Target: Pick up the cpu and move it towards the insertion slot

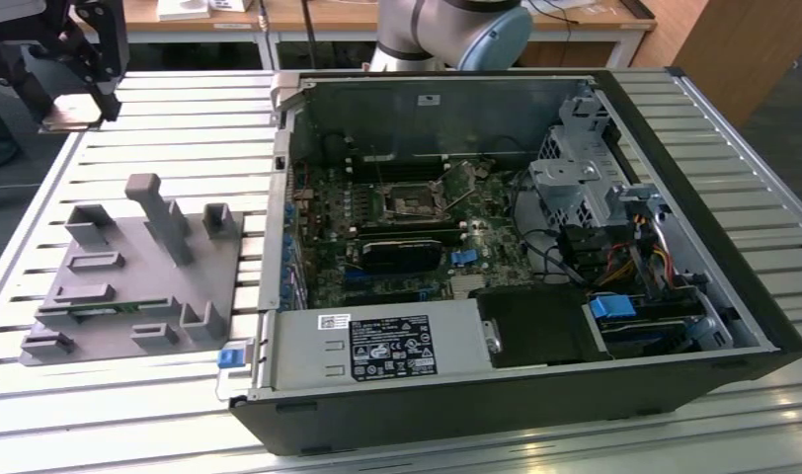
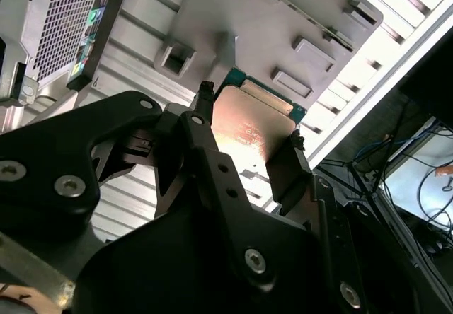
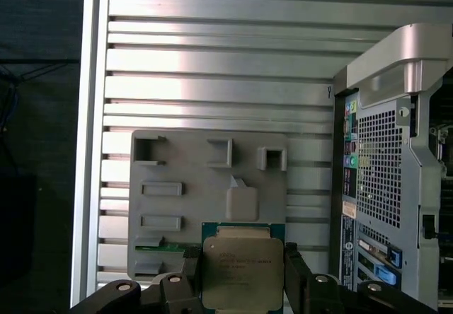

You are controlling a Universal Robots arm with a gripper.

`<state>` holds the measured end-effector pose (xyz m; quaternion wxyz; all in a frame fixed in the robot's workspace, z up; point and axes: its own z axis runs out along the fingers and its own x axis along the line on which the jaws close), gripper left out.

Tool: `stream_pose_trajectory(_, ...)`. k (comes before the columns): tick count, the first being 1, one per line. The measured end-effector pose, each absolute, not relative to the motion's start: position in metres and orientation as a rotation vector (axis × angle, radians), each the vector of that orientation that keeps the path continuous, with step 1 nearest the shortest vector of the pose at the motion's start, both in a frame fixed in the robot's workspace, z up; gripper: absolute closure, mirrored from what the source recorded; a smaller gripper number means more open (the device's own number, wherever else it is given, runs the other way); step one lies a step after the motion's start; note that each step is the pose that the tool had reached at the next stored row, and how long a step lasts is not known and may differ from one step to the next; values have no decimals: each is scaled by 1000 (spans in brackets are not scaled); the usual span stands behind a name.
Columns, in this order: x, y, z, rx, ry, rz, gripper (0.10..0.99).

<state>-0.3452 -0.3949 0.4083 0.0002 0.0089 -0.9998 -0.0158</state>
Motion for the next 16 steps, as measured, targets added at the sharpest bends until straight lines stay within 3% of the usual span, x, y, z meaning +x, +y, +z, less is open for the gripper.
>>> stream_pose_trajectory(16,-328,-395,408,28,-3141,-50,541)
